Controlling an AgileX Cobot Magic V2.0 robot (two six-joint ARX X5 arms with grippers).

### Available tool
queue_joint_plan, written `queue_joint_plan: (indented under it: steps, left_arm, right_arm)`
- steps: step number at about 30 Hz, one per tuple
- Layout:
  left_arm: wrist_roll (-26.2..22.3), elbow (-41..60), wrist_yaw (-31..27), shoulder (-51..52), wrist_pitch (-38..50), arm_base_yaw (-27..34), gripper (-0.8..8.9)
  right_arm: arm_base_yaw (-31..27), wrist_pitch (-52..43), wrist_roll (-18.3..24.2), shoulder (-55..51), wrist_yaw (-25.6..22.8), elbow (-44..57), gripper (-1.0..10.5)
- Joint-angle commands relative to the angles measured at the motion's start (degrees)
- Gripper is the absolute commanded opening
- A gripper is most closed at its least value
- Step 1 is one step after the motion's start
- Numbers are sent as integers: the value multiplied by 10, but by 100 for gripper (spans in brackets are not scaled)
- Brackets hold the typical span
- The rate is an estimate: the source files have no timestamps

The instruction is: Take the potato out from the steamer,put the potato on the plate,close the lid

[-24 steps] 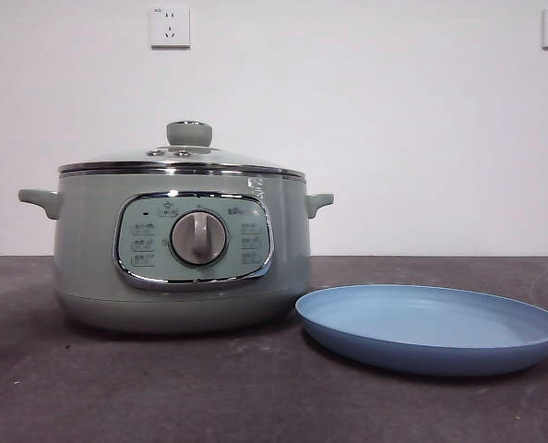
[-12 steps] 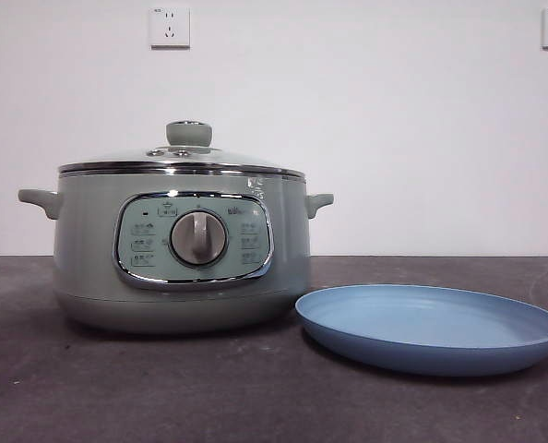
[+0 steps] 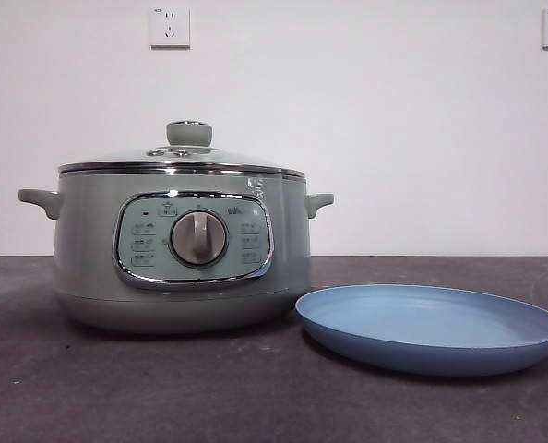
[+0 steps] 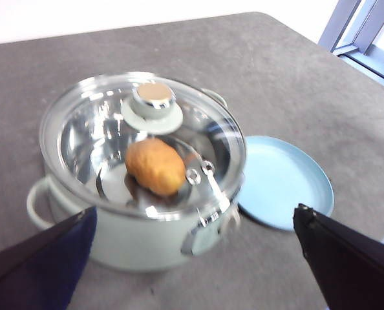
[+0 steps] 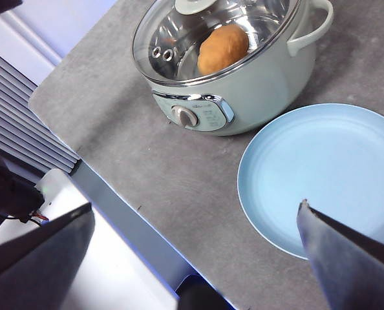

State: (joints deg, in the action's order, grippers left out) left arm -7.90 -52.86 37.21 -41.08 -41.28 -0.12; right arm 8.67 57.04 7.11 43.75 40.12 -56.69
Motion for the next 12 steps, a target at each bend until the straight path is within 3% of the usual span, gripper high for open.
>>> queue_joint_plan:
  steps: [1, 5, 12]
  left_arm:
    - [9, -1, 1, -32, 48, -15, 620]
    - [24, -5, -29, -96, 122, -52, 619]
    - [13, -76, -126, -228, 163, -126, 619]
  right_arm:
    - [2, -5, 0, 3, 0, -3, 634]
    - [2, -5, 0, 12, 0, -3, 632]
    - [2, -6, 0, 25, 0, -3, 630]
